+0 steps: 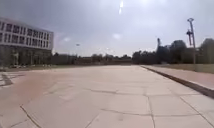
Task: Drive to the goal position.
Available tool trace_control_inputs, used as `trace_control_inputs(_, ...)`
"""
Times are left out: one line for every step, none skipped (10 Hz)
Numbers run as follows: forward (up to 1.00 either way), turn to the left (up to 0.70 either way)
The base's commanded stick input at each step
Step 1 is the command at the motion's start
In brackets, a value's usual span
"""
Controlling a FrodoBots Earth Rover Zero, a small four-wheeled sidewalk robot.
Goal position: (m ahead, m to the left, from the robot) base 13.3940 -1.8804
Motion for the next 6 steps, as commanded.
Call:
trace_control_inputs(0.70,0.01)
trace_control_inputs(0.70,0.01)
trace_control_inputs(0.70,0.01)
trace_control_inputs(0.70,0.01)
trace_control_inputs(0.70,0.01)
trace_control_inputs(0.70,0.01)
